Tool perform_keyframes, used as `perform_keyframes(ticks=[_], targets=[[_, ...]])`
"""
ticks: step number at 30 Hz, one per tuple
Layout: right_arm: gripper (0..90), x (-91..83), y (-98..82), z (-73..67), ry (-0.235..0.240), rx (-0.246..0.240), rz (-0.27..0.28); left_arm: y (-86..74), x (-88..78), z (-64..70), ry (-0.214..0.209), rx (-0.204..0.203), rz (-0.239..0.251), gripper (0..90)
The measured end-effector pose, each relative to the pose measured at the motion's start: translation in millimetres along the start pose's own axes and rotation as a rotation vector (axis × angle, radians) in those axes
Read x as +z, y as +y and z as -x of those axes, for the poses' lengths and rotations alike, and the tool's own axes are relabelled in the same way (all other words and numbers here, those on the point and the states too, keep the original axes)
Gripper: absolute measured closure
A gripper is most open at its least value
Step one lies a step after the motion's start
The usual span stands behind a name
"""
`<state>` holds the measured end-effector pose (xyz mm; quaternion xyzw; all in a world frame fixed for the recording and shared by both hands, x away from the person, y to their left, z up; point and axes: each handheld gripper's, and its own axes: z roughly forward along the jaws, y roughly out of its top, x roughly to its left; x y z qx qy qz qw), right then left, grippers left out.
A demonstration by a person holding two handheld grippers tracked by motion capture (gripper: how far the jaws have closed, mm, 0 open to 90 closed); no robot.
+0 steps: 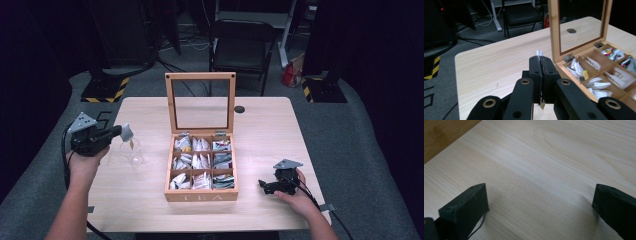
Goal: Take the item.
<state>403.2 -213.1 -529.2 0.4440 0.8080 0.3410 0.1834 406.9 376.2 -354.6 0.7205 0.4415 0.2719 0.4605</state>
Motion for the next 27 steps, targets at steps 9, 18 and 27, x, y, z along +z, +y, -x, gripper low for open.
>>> perform_keyframes(ticks=[9, 18, 27], targets=[[0.0, -0.2, 0.0, 0.1, 0.001, 0.0, -0.002, -14.5, 10.2, -9.1, 0.028, -0.035, -0.019, 88.0], [0.0, -0.1, 0.0, 0.0, 0.001, 0.0, -0.001, -30.3, 22.7, -12.3, 0.046, -0.052, -0.03, 87.9], [0.0, 0.0, 0.1, -0.1, -0.001, 0.002, -0.001, -41.5, 29.7, -13.2, 0.044, -0.062, -0.041, 88.0]])
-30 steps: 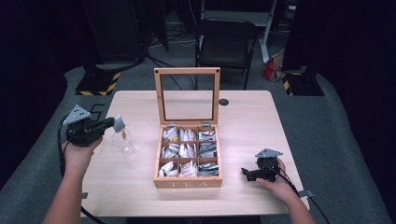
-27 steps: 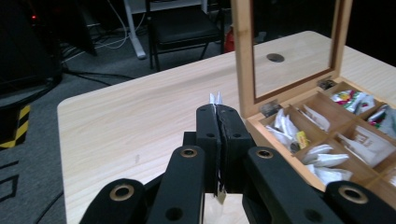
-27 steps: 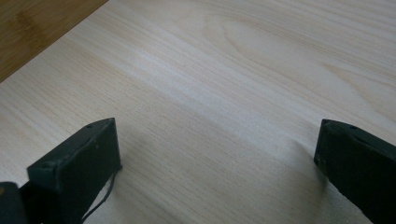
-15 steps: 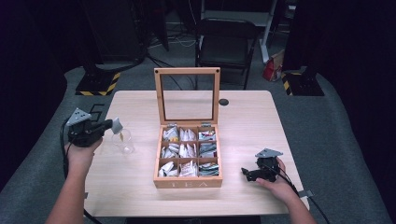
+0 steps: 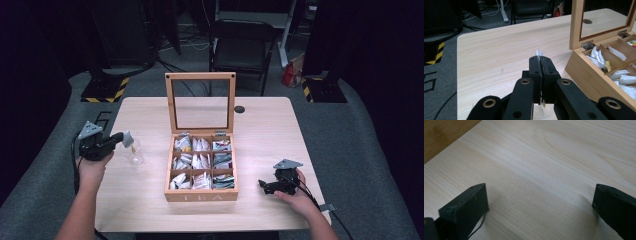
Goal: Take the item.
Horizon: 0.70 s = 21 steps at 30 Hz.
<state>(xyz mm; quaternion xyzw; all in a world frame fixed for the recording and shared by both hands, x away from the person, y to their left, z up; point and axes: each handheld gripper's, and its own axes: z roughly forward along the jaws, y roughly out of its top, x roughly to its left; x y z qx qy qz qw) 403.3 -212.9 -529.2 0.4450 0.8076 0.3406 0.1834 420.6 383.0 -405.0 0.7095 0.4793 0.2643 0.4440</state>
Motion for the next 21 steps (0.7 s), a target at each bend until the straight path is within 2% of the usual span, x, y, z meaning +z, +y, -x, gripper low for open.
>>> perform_keyframes(ticks=[21], targets=[[0.0, 0.1, 0.0, 0.0, 0.0, -0.001, 0.001, -20.6, 11.3, -1.7, 0.003, -0.032, -0.03, 87.8]])
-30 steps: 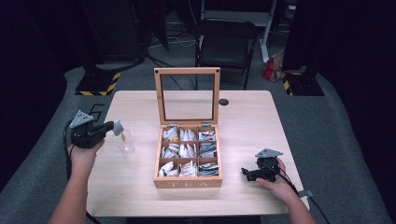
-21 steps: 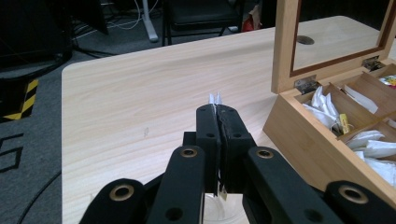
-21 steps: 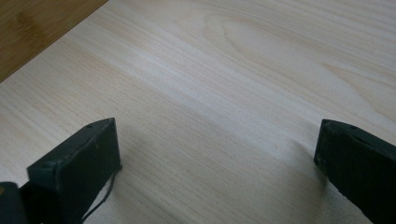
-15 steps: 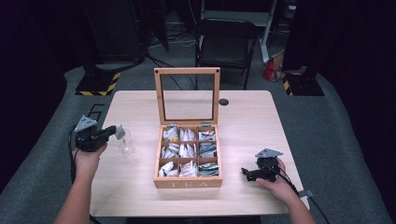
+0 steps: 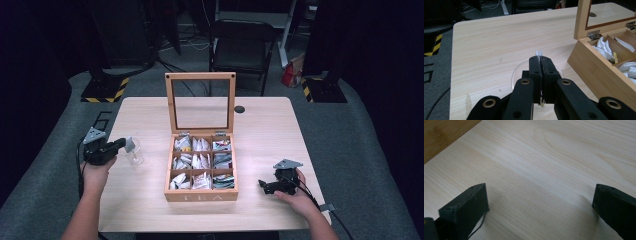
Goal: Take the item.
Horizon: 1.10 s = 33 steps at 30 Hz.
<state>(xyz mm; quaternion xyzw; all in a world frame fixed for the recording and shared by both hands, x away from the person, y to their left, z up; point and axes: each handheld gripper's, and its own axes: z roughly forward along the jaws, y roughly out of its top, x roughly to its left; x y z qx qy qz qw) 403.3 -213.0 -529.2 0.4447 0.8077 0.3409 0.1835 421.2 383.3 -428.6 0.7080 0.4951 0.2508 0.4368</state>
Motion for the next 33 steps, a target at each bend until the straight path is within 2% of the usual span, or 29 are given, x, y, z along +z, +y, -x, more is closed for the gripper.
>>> perform_keyframes(ticks=[12, 17, 33], targets=[[0.0, 0.0, 0.0, 0.0, 0.0, -0.001, 0.0, -5.9, 2.9, -0.8, -0.008, -0.007, -0.014, 87.0], [0.0, 0.0, 0.0, 0.0, 0.0, 0.0, 0.0, -5.3, 3.4, -1.0, -0.031, -0.03, -0.008, 76.3], [0.0, -0.1, 0.0, 0.2, 0.001, -0.002, -0.002, -2.8, 1.3, 1.3, -0.014, -0.048, 0.0, 52.7]])
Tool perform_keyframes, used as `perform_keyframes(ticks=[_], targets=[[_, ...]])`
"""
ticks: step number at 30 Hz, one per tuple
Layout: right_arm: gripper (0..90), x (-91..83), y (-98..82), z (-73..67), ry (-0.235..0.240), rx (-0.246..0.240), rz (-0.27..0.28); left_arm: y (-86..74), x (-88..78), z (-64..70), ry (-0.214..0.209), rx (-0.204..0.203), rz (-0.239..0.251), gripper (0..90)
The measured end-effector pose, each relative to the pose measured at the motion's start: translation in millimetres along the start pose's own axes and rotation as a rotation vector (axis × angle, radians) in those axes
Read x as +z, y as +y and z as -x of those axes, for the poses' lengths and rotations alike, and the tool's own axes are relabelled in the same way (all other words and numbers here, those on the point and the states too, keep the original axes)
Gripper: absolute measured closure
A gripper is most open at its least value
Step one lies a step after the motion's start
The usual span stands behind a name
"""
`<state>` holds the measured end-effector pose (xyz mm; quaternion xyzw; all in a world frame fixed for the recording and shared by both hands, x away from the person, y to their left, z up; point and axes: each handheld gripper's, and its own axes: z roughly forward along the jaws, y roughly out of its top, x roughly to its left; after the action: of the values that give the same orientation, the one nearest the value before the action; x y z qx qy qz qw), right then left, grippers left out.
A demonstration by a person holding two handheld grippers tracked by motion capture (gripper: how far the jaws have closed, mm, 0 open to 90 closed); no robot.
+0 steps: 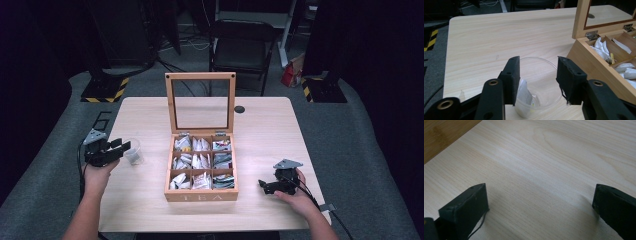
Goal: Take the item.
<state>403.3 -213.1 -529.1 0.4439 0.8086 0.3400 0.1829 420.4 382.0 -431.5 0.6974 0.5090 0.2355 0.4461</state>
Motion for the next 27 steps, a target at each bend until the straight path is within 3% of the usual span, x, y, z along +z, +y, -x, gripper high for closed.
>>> perform_keyframes(ticks=[10, 23, 27], targets=[[0.0, -0.1, 0.0, 0.0, 0.002, 0.001, 0.001, 4.4, -9.0, 4.0, -0.011, -0.009, 0.002, 46.2], [0.0, 0.1, -0.1, -0.1, 0.0, 0.0, 0.002, 16.7, -20.4, 24.1, -0.043, 0.07, 0.009, 44.5], [0.0, 0.1, -0.1, -0.1, 0.0, 0.001, 0.002, 19.1, -22.8, 32.3, -0.066, 0.099, -0.015, 44.5]])
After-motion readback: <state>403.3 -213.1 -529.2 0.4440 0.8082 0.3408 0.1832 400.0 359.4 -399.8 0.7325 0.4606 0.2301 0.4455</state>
